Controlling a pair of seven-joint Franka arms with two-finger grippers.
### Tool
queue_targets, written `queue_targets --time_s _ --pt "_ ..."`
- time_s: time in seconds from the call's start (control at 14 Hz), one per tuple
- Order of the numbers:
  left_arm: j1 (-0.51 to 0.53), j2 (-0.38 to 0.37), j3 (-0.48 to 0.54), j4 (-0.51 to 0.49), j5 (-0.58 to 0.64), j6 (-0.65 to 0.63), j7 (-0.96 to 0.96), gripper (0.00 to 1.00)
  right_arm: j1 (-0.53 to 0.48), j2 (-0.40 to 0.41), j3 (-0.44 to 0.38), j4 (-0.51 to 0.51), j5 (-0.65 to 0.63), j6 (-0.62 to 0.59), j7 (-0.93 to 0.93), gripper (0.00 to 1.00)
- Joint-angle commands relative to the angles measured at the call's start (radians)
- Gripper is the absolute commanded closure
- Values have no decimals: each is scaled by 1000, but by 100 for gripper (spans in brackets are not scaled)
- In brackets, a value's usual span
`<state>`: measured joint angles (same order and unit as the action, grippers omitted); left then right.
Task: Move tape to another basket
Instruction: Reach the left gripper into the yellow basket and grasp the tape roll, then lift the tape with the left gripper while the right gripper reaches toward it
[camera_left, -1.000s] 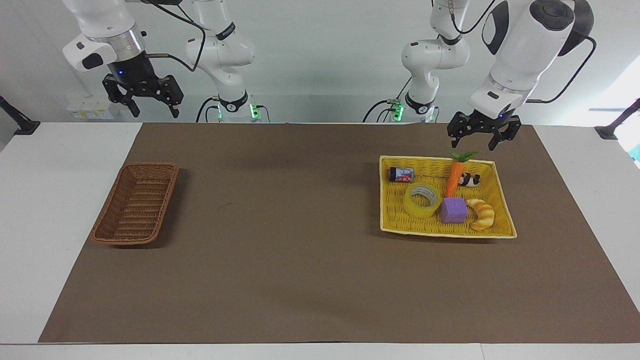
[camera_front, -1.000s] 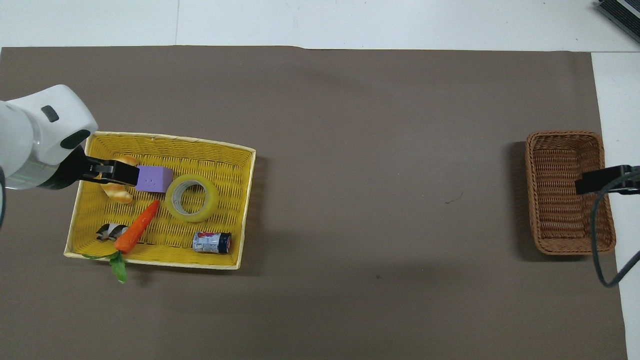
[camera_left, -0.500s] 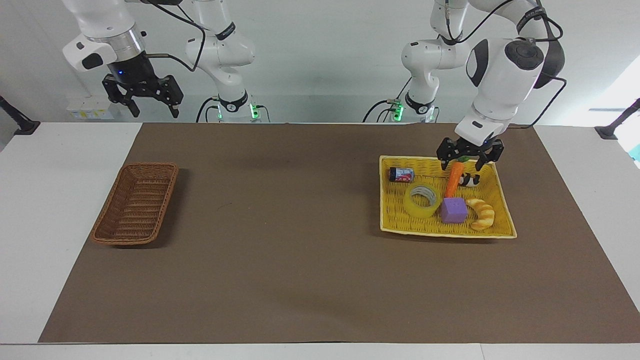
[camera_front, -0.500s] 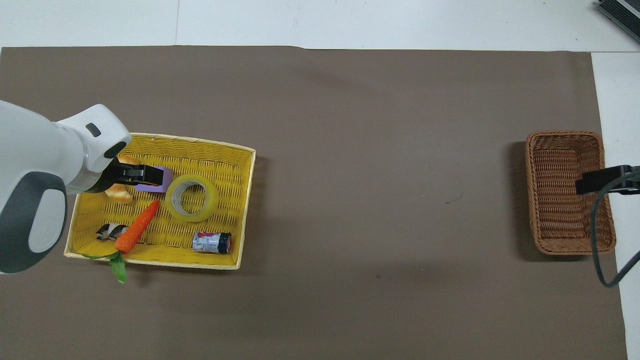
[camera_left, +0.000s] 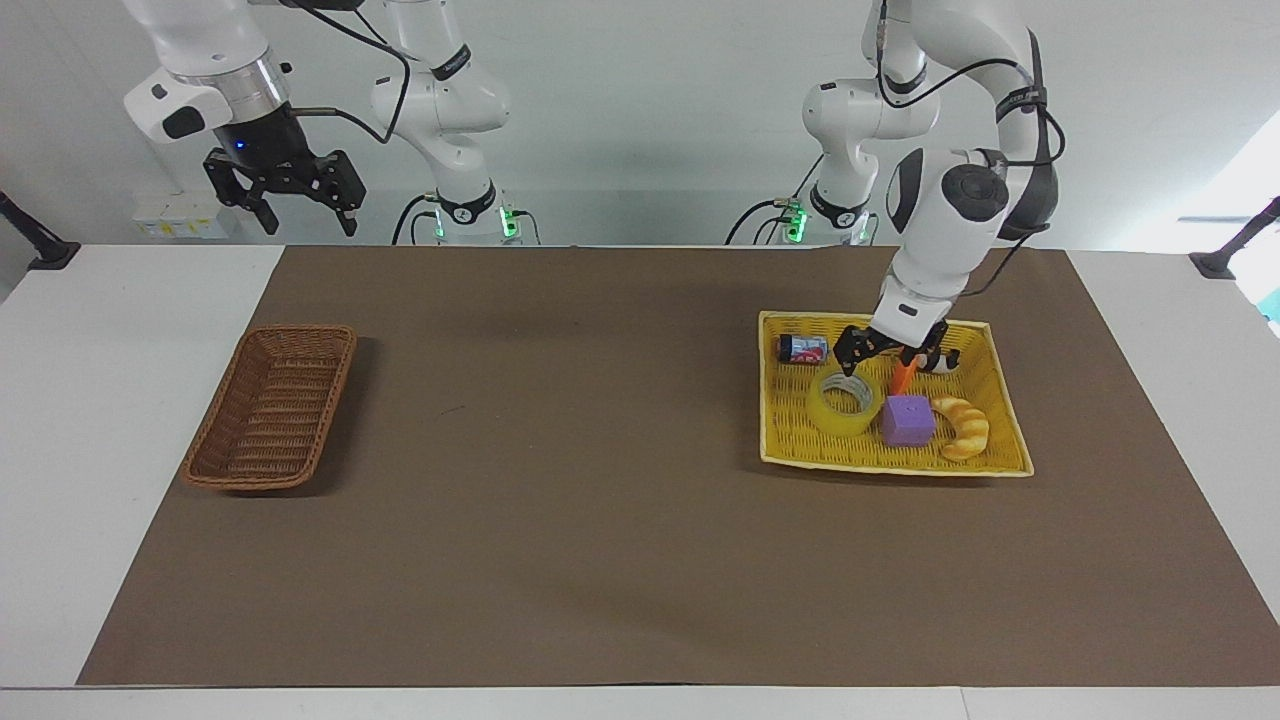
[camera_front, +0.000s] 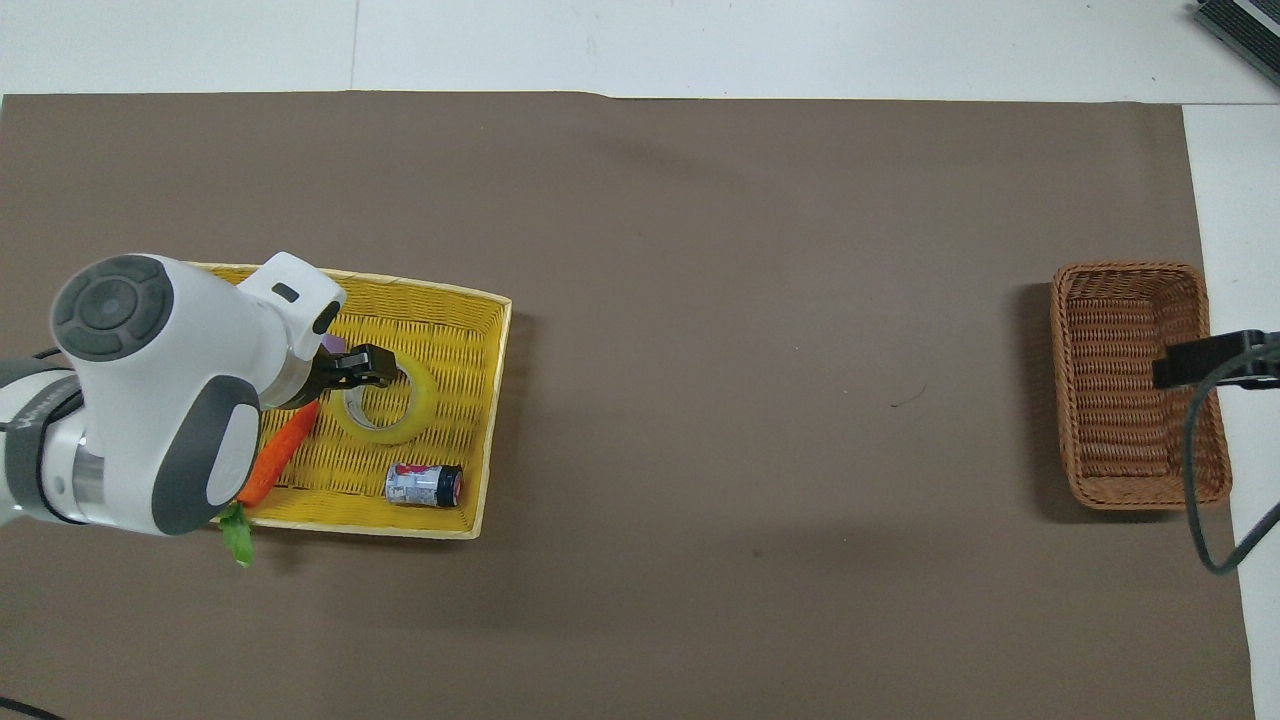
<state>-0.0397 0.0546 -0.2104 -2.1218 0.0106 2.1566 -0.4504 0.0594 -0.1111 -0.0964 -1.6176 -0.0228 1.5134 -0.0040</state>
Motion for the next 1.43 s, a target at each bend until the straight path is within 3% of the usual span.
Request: queue_targets --time_s 0.0,0.21,0.29,0.36,0.43,0.64,1.14,1.36 --pt "-13 39 16 -52 -6 80 -83 0 -10 -22 4 -25 -17 10 -33 0" --pt "4 71 17 -110 -47 164 -109 4 -10 -22 4 -25 -17 10 -33 0" --pt "4 80 17 -131 -57 204 -111 32 -10 -22 4 -25 -17 10 -33 0" --pt "4 100 17 -135 -57 224 -108 83 -10 -22 4 -25 -17 10 -33 0" --pt "4 106 17 -130 -57 221 -96 100 -10 -22 4 -25 -17 8 -33 0" --pt "4 107 19 -84 -55 166 -57 100 -9 -21 4 -13 -6 -16 -33 0" --pt "-5 87 20 175 -55 -177 -47 100 -1 -21 7 -8 7 -10 -25 0" --pt "-6 80 14 285 -55 -305 -50 100 7 -18 11 -15 105 -1 -22 0"
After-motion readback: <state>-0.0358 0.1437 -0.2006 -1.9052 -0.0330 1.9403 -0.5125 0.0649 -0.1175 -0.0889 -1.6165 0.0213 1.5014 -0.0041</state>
